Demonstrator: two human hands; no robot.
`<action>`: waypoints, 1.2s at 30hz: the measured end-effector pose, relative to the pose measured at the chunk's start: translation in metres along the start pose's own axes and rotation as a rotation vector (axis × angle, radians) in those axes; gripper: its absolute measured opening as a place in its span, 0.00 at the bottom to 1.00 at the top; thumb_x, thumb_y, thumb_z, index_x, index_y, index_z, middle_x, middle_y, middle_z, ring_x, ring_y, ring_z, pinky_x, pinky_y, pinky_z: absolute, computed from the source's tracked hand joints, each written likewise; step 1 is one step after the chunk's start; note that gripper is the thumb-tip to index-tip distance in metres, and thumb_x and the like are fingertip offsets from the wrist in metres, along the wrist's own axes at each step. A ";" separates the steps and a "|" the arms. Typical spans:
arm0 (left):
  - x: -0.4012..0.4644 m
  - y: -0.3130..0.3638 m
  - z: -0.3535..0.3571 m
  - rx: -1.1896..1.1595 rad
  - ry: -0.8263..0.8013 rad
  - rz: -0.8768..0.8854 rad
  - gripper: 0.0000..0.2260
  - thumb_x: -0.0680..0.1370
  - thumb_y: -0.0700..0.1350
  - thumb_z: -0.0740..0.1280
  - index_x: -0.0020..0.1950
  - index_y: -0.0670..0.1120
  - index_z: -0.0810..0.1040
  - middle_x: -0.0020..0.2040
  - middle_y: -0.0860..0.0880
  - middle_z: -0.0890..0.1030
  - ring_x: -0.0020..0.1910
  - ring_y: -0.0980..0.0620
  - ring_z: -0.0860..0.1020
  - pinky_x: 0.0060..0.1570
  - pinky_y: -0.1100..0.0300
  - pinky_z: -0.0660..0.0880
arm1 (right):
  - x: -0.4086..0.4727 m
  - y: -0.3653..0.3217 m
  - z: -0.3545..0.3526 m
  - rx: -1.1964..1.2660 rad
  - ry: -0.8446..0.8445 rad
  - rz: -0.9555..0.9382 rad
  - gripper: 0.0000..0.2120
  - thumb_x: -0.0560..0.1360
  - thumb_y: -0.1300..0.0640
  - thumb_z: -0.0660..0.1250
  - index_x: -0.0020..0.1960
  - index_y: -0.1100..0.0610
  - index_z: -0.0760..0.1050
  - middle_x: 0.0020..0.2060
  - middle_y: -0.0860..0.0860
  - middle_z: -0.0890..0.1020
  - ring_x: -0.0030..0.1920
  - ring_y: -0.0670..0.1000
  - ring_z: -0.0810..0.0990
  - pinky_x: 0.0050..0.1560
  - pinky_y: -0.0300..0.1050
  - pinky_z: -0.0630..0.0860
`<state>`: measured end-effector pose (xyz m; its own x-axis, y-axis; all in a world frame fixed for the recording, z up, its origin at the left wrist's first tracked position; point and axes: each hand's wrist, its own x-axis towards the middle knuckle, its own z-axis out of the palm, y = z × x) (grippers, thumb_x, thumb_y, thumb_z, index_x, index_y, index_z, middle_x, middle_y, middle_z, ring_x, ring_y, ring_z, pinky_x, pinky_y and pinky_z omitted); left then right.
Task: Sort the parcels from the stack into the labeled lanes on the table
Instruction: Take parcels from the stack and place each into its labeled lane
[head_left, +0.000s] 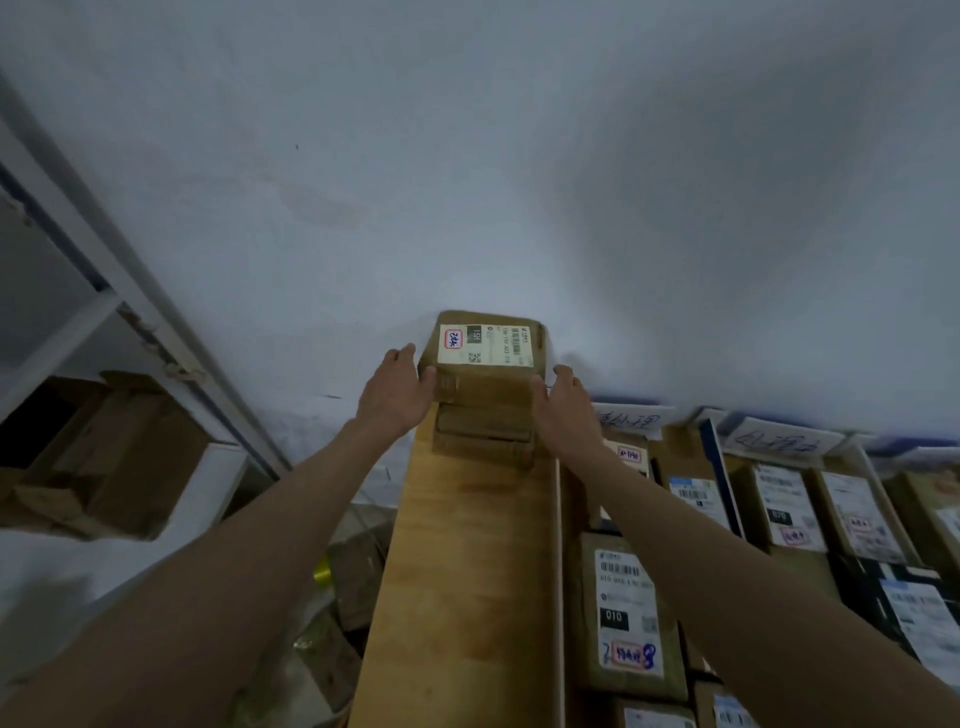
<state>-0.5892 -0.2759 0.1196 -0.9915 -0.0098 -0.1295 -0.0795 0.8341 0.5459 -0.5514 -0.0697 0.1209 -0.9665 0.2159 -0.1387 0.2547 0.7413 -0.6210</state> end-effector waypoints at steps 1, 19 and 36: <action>0.004 -0.001 0.005 -0.063 -0.016 0.001 0.22 0.84 0.50 0.56 0.75 0.41 0.64 0.71 0.41 0.70 0.69 0.42 0.69 0.66 0.49 0.68 | 0.005 -0.001 0.004 0.036 -0.021 0.016 0.22 0.84 0.46 0.50 0.70 0.60 0.64 0.64 0.59 0.74 0.62 0.58 0.75 0.61 0.58 0.75; -0.116 -0.001 -0.034 -0.283 0.023 0.068 0.19 0.78 0.61 0.64 0.59 0.47 0.76 0.52 0.52 0.78 0.49 0.53 0.77 0.48 0.59 0.72 | -0.062 0.009 -0.046 0.323 -0.034 0.037 0.14 0.80 0.57 0.64 0.64 0.59 0.77 0.55 0.54 0.83 0.55 0.52 0.80 0.57 0.46 0.79; -0.244 0.018 0.019 -0.121 -0.279 0.140 0.14 0.77 0.59 0.68 0.47 0.49 0.80 0.38 0.55 0.81 0.35 0.62 0.78 0.31 0.66 0.71 | -0.212 0.060 -0.063 0.246 -0.035 0.004 0.22 0.83 0.50 0.58 0.73 0.59 0.67 0.63 0.54 0.78 0.60 0.52 0.77 0.56 0.40 0.70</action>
<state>-0.3471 -0.2484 0.1452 -0.9287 0.2658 -0.2588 0.0276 0.7452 0.6663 -0.3293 -0.0314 0.1615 -0.9671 0.1930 -0.1659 0.2476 0.5627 -0.7887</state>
